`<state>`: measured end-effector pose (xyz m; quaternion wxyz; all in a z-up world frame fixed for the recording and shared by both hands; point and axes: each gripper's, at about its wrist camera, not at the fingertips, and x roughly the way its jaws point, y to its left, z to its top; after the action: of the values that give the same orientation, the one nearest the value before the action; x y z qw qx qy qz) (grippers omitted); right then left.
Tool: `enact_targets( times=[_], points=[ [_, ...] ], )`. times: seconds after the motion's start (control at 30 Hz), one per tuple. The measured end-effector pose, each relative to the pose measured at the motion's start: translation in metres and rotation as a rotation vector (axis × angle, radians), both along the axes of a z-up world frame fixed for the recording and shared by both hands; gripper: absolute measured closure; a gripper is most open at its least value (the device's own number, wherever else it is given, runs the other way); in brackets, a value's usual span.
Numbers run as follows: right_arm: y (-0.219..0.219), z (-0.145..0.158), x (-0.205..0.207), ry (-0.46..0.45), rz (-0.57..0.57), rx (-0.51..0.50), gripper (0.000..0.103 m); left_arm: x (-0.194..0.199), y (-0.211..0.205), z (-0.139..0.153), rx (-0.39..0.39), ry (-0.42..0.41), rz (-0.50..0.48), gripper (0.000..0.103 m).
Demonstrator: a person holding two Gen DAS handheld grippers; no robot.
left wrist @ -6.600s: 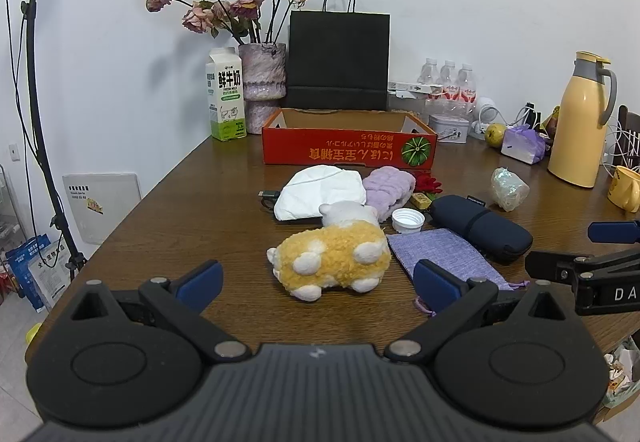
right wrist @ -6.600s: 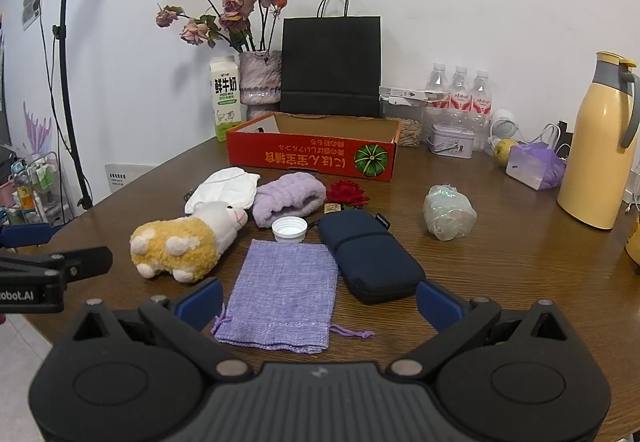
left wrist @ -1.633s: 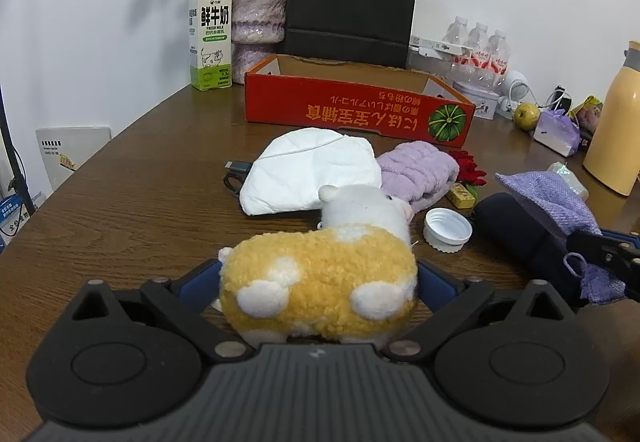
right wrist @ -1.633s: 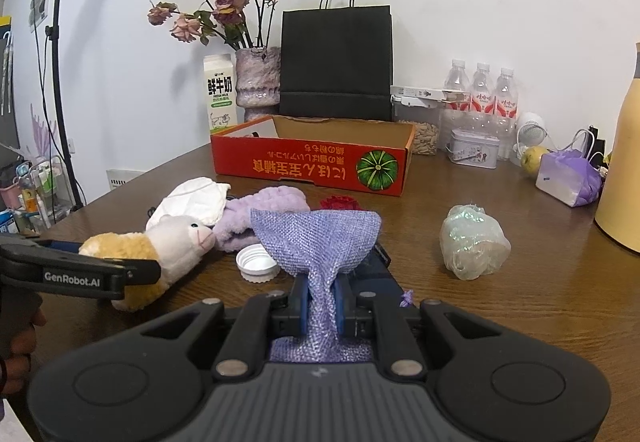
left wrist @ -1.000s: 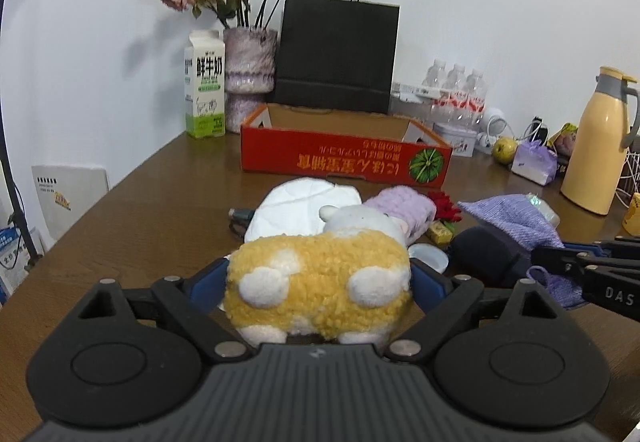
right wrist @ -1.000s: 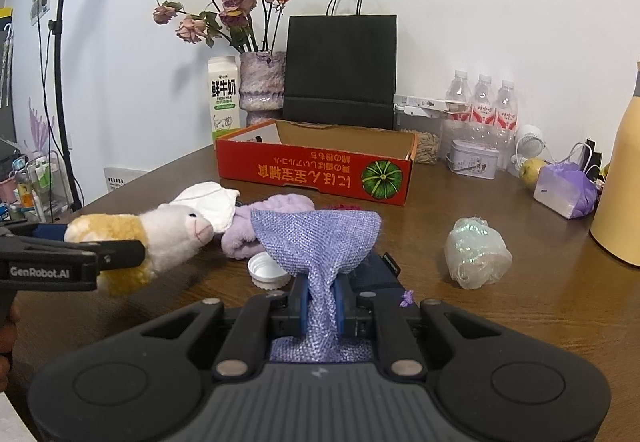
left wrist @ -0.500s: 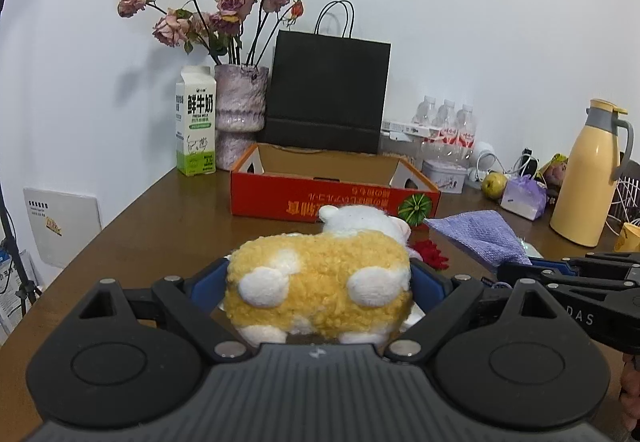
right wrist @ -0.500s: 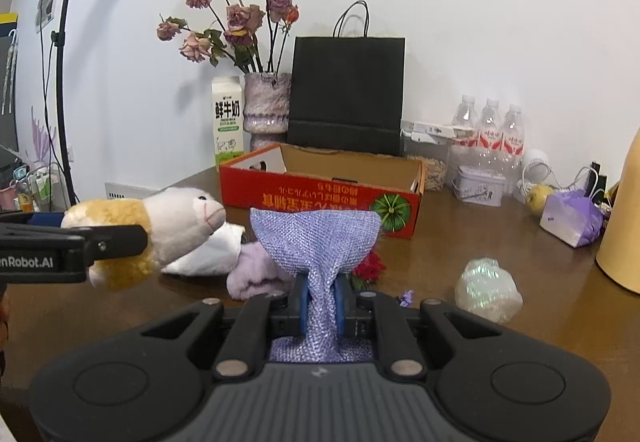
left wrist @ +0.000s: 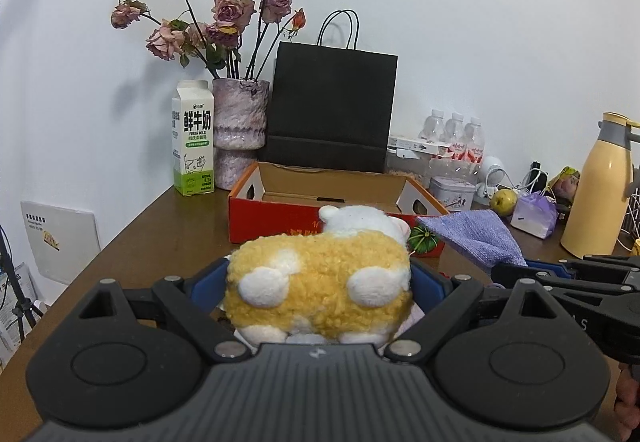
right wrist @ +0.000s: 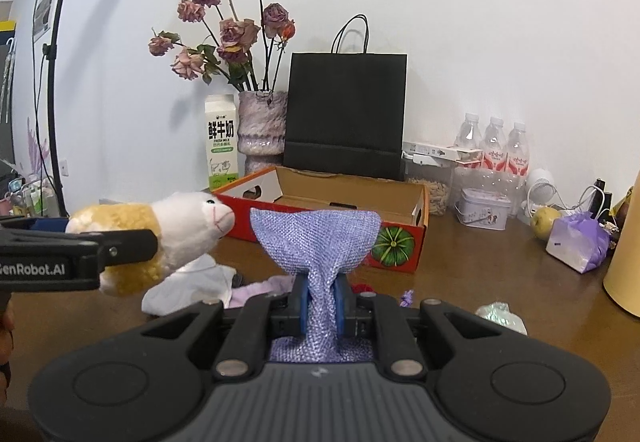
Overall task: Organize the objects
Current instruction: 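Carry the sheep and pouch toward the red box with both tools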
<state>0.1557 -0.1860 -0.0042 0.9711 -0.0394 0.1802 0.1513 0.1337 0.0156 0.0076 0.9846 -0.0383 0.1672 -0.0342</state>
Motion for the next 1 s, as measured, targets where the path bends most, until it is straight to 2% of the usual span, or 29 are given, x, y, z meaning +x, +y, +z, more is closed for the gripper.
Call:
enact_targets(
  times=[0.53, 1.0],
  points=[
    [0.009, 0.010, 0.050, -0.020, -0.011, 0.013, 0.091, 0.059, -0.008, 0.020, 0.011, -0.017, -0.016, 0.010],
    [0.014, 0.031, 0.099, -0.052, -0.020, -0.002, 0.091, 0.108, -0.007, 0.031, -0.024, -0.006, 0.009, 0.010]
  ],
)
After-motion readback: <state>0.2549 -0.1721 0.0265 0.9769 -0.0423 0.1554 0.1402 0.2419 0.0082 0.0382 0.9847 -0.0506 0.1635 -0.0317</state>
